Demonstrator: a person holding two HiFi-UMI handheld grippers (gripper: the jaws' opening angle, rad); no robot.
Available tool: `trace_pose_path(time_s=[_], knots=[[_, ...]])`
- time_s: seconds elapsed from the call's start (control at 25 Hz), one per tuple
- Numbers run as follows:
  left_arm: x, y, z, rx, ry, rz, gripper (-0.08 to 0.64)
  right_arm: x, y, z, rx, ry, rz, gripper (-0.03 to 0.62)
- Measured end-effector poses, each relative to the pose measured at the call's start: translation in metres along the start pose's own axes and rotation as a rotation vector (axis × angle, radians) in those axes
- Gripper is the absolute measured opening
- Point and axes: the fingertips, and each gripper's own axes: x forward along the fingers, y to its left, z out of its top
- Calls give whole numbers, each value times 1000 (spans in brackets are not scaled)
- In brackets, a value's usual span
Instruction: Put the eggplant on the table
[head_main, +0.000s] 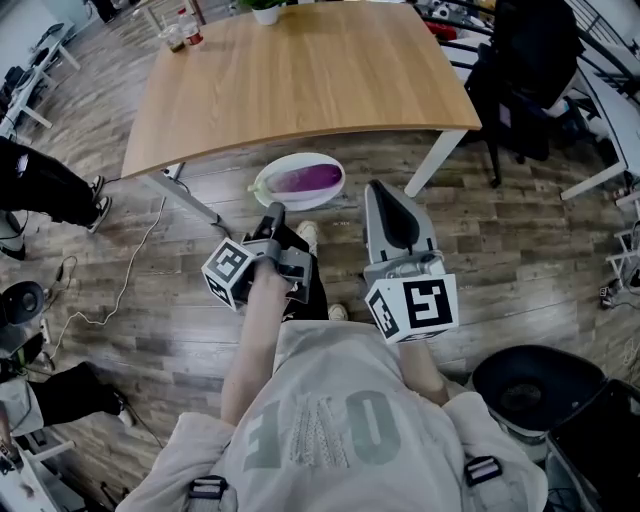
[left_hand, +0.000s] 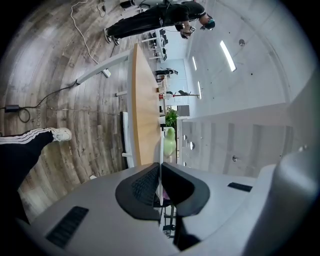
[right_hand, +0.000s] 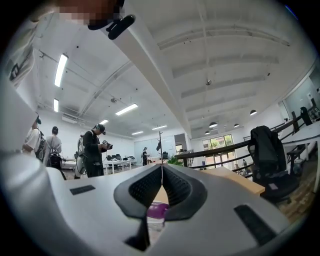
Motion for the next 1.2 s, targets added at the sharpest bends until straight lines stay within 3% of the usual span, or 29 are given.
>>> trace_pose_path(time_s=[0.36,0.8,1.0,1.2], knots=[[52,-5,11,14,2,6,20,39,-30,-4,-24,7,-24,18],[135,-5,51,-5,19,8,20,132,-45,-27,-15,62,-17,19],[191,-20,81,13,40,19,20,199,-59,-30,3,87,-35,18],[244,-35,119,9,50,24,20,266,-61,-27,-68,102,-36,18]])
